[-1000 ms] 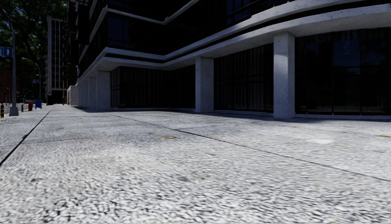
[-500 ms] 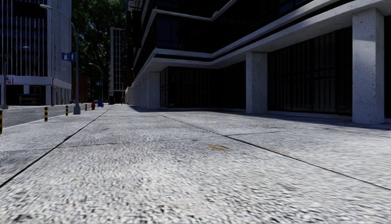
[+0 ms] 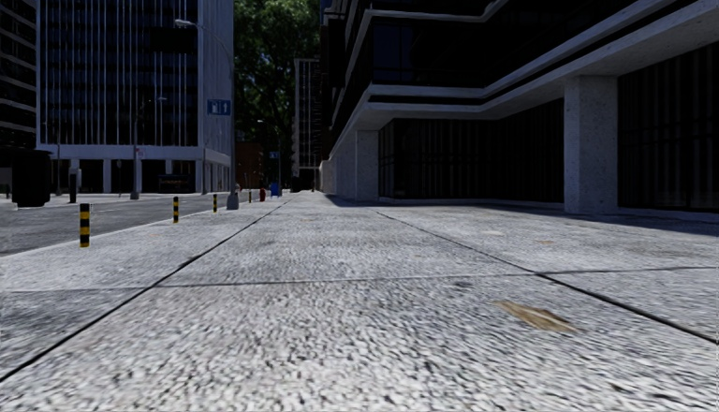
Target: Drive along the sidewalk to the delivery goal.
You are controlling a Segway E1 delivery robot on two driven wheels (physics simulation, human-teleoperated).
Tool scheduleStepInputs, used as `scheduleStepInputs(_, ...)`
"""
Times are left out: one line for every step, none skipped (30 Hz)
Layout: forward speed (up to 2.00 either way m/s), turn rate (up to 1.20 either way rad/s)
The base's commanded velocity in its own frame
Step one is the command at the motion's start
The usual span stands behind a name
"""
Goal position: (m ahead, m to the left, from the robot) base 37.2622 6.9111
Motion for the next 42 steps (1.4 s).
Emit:
scheduleStepInputs(2.00,0.61)
scheduleStepInputs(2.00,0.61)
scheduleStepInputs(2.00,0.61)
scheduleStepInputs(2.00,0.61)
scheduleStepInputs(2.00,0.61)
scheduleStepInputs(2.00,0.61)
scheduleStepInputs(2.00,0.61)
scheduleStepInputs(2.00,0.61)
scheduleStepInputs(2.00,0.00)
scheduleStepInputs(2.00,0.00)
scheduleStepInputs(2.00,0.00)
scheduleStepInputs(2.00,0.00)
scheduleStepInputs(2.00,0.00)
scheduleStepInputs(2.00,0.00)
scheduleStepInputs(2.00,0.00)
scheduleStepInputs(2.00,0.00)
scheduleStepInputs(2.00,0.00)
scheduleStepInputs(2.00,0.00)
scheduleStepInputs(2.00,0.00)
scheduleStepInputs(2.00,0.00)
scheduleStepInputs(2.00,0.00)
scheduleStepInputs(2.00,0.00)
scheduleStepInputs(2.00,0.00)
scheduleStepInputs(2.00,0.00)
scheduleStepInputs(2.00,0.00)
scheduleStepInputs(2.00,0.00)
scheduleStepInputs(2.00,0.00)
scheduleStepInputs(2.00,0.00)
scheduleStepInputs(2.00,0.00)
scheduleStepInputs(2.00,0.00)
scheduleStepInputs(2.00,0.00)
scheduleStepInputs(2.00,0.00)
scheduleStepInputs(2.00,0.00)
scheduleStepInputs(2.00,0.00)
scheduleStepInputs(2.00,0.00)
scheduleStepInputs(2.00,0.00)
scheduleStepInputs(2.00,0.00)
scheduleStepInputs(2.00,0.00)
scheduleStepInputs(2.00,0.00)
scheduleStepInputs(2.00,0.00)
scheduleStepInputs(2.00,0.00)
scheduleStepInputs(2.00,0.00)
